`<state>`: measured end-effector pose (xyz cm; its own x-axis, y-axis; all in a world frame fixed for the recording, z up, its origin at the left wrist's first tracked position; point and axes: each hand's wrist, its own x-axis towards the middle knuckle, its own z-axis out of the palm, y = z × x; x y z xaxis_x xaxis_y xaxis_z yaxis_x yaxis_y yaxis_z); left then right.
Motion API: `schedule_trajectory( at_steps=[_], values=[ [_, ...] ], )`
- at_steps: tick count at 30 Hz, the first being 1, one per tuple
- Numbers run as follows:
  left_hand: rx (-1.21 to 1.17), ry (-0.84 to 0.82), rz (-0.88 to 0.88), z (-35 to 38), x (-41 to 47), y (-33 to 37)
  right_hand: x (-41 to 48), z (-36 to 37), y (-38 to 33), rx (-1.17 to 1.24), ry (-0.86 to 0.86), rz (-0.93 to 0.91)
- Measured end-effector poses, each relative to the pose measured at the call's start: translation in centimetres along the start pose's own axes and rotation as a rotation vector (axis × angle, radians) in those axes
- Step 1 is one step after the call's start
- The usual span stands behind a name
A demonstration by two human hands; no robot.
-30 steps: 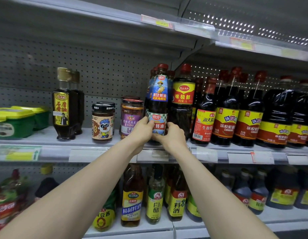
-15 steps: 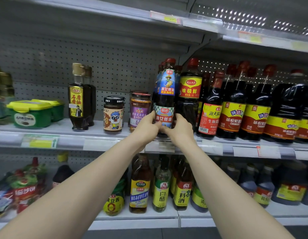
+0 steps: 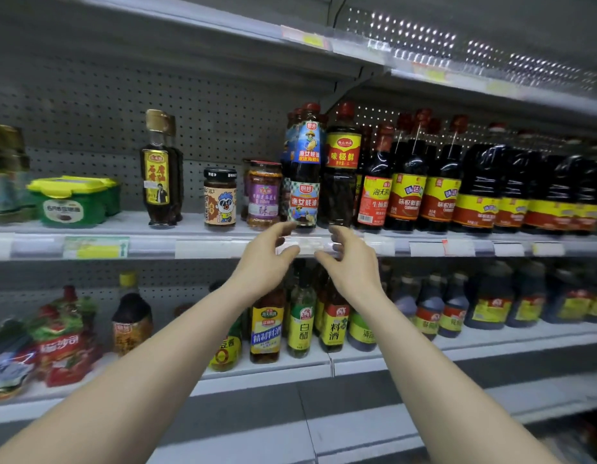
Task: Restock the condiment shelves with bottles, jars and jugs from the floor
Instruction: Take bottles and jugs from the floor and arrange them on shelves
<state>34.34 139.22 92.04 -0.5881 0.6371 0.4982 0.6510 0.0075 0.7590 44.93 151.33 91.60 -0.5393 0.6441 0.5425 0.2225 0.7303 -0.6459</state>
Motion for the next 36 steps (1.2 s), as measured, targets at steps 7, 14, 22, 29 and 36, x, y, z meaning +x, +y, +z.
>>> schedule_trajectory(
  at_steps=[7, 14, 22, 29, 36],
  values=[
    [0.131, -0.053, 0.062, -0.1, -5.6, -0.5, -6.5, -1.3, -0.9, -0.13, -0.041, -0.015],
    [0.175, -0.123, 0.079, 2.2, -11.9, -1.5, -14.2, -2.9, 0.8, -0.257, -0.095, -0.007],
    [0.159, -0.267, 0.098, 7.0, -18.3, -3.4, -22.5, -3.6, 4.9, -0.327, -0.17, 0.075],
    [0.162, -0.389, 0.047, 12.6, -22.2, -4.1, -27.8, -6.0, 9.9, -0.341, -0.215, 0.214],
    [0.139, -0.499, 0.031, 21.6, -25.1, -3.5, -31.9, -10.2, 17.3, -0.337, -0.21, 0.33]
  ],
)
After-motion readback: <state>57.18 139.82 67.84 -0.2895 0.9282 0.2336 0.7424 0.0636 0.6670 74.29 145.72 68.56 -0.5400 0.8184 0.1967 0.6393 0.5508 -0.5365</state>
